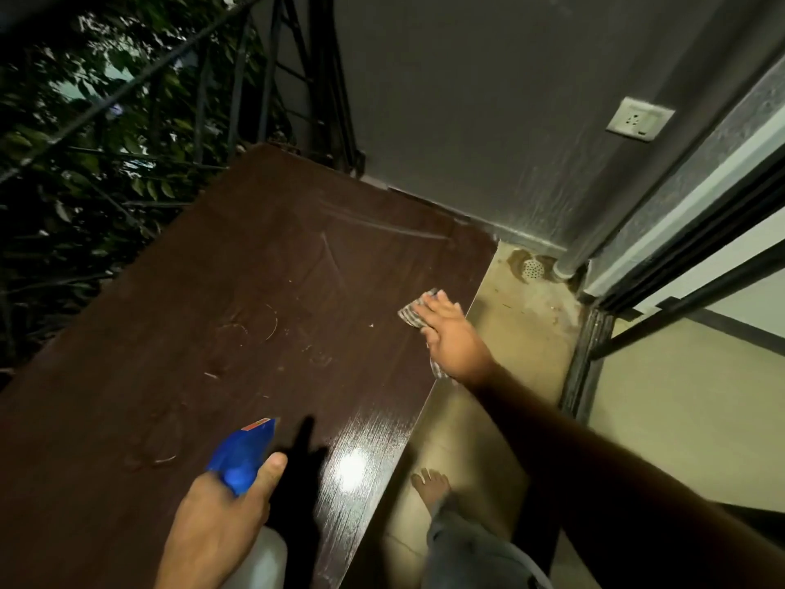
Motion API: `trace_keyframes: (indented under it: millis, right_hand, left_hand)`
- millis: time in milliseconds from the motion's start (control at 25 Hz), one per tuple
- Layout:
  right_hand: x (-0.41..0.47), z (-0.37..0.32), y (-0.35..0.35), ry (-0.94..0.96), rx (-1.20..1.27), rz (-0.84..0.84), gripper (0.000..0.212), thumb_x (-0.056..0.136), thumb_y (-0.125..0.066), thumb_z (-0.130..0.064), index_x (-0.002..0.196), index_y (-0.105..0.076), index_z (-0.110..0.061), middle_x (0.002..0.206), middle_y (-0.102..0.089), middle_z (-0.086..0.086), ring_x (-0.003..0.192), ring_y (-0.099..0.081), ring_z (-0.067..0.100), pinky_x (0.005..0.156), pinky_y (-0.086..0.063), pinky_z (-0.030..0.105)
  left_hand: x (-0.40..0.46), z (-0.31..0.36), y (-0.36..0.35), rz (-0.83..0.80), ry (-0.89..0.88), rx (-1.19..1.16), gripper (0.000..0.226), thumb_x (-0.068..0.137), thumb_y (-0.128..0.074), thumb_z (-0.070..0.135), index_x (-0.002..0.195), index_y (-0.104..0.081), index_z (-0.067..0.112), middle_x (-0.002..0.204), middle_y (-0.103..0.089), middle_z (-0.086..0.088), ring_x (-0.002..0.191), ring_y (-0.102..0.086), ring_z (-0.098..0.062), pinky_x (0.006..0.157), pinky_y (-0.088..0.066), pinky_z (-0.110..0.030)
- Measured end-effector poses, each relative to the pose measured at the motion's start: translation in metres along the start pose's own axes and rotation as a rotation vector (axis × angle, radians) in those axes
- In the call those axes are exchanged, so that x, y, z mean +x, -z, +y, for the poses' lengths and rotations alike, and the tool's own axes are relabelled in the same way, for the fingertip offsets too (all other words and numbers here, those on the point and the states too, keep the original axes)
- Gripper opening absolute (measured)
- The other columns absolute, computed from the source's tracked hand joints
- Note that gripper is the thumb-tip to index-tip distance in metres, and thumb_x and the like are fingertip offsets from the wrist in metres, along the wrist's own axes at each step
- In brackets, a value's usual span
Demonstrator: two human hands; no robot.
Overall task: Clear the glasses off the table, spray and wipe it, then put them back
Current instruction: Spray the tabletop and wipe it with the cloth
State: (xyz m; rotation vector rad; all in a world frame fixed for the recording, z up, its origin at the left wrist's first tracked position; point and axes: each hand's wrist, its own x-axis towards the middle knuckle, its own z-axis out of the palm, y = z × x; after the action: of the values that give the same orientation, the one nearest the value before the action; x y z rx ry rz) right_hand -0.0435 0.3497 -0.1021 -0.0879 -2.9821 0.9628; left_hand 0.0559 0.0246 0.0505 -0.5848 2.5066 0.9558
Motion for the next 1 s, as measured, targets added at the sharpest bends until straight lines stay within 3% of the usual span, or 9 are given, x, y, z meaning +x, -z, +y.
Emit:
trace_keyframes:
  millis: [80, 200, 280, 400, 480, 560, 680, 840, 1000]
  right_hand:
    - [-0.004, -0.011, -0.012, 0.016, -0.018, 0.021, 0.052, 0.089, -0.044, -0.012, 0.141, -0.051, -0.012, 0.15, -0.042, 0.013, 0.144, -0.027, 0.036, 0.119, -0.011, 0.053]
    - [-0.065, -0.055, -0.05, 0.299, 0.04, -0.041, 0.056, 0.085, -0.054, -0.007, 0.139, -0.05, -0.021, 0.147, -0.048, 0.009, 0.14, -0.036, 0.032, 0.12, -0.013, 0.044]
    - [-0.094, -0.072, -0.058, 0.469, 0.053, -0.184, 0.056, 0.088, -0.058, -0.01, 0.14, -0.047, -0.025, 0.152, -0.042, 0.002, 0.145, -0.028, 0.022, 0.12, -0.009, 0.036]
    - [-0.072, -0.053, -0.045, 0.673, -0.06, -0.298, 0.05, 0.088, -0.06, -0.018, 0.137, -0.053, -0.025, 0.149, -0.047, 0.0, 0.143, -0.033, 0.022, 0.118, -0.025, 0.044]
    - [-0.03, -0.033, -0.026, 0.553, -0.064, -0.301, 0.047, 0.093, -0.051, -0.016, 0.14, -0.053, -0.017, 0.151, -0.043, 0.007, 0.143, -0.031, 0.029, 0.118, -0.016, 0.047]
    - [0.009, -0.014, -0.005, 0.268, -0.034, -0.199, 0.051, 0.092, -0.044, -0.017, 0.144, -0.048, -0.014, 0.154, -0.037, 0.009, 0.147, -0.022, 0.029, 0.121, -0.007, 0.047]
    - [0.024, -0.015, 0.0, 0.029, -0.014, -0.08, 0.057, 0.089, -0.036, -0.024, 0.146, -0.044, -0.017, 0.156, -0.033, 0.007, 0.149, -0.016, 0.027, 0.121, -0.008, 0.05]
    - [-0.042, -0.058, -0.04, 0.389, -0.031, -0.198, 0.038, 0.09, -0.049, -0.018, 0.124, -0.063, -0.012, 0.147, -0.046, 0.014, 0.144, -0.029, 0.035, 0.117, -0.019, 0.057]
    - [-0.073, -0.067, -0.044, 0.678, -0.074, -0.286, 0.038, 0.093, -0.046, -0.026, 0.129, -0.056, -0.021, 0.146, -0.046, 0.001, 0.144, -0.028, 0.023, 0.119, -0.02, 0.041]
  left_hand:
    - [0.004, 0.008, 0.0, 0.006, 0.01, 0.007, 0.054, 0.081, -0.071, 0.05, 0.057, -0.068, 0.002, 0.053, -0.069, -0.006, 0.064, -0.067, -0.025, 0.067, -0.051, -0.037]
    - [0.015, 0.027, -0.008, 0.016, -0.001, 0.019, 0.055, 0.081, -0.071, 0.05, 0.055, -0.067, 0.001, 0.051, -0.067, -0.007, 0.061, -0.067, -0.026, 0.062, -0.049, -0.035]
    - [0.027, 0.038, -0.019, 0.013, -0.006, 0.037, 0.059, 0.08, -0.07, 0.055, 0.06, -0.066, -0.001, 0.056, -0.068, -0.01, 0.063, -0.066, -0.029, 0.06, -0.047, -0.034]
    - [0.04, 0.052, -0.029, -0.005, -0.013, 0.058, 0.067, 0.077, -0.067, 0.064, 0.066, -0.065, -0.002, 0.062, -0.068, -0.01, 0.066, -0.067, -0.03, 0.059, -0.047, -0.034]
    - [0.045, 0.059, -0.034, -0.017, -0.044, 0.054, 0.068, 0.076, -0.066, 0.066, 0.066, -0.065, -0.001, 0.061, -0.068, -0.009, 0.065, -0.066, -0.028, 0.058, -0.045, -0.032]
    - [0.046, 0.069, -0.034, -0.015, -0.078, 0.051, 0.062, 0.079, -0.068, 0.061, 0.064, -0.064, 0.001, 0.059, -0.067, -0.008, 0.061, -0.065, -0.024, 0.056, -0.043, -0.03]
    - [0.047, 0.077, -0.036, -0.024, -0.138, 0.044, 0.058, 0.08, -0.068, 0.057, 0.064, -0.063, 0.001, 0.059, -0.067, -0.01, 0.058, -0.064, -0.022, 0.055, -0.044, -0.03]
    - [0.061, 0.09, -0.047, -0.016, -0.179, 0.032, 0.057, 0.078, -0.068, 0.06, 0.067, -0.064, 0.004, 0.061, -0.067, -0.009, 0.065, -0.065, -0.028, 0.057, -0.043, -0.032]
    - [0.073, 0.113, -0.056, -0.007, -0.204, 0.055, 0.055, 0.079, -0.066, 0.06, 0.065, -0.064, 0.007, 0.061, -0.067, -0.006, 0.062, -0.064, -0.024, 0.053, -0.04, -0.03]
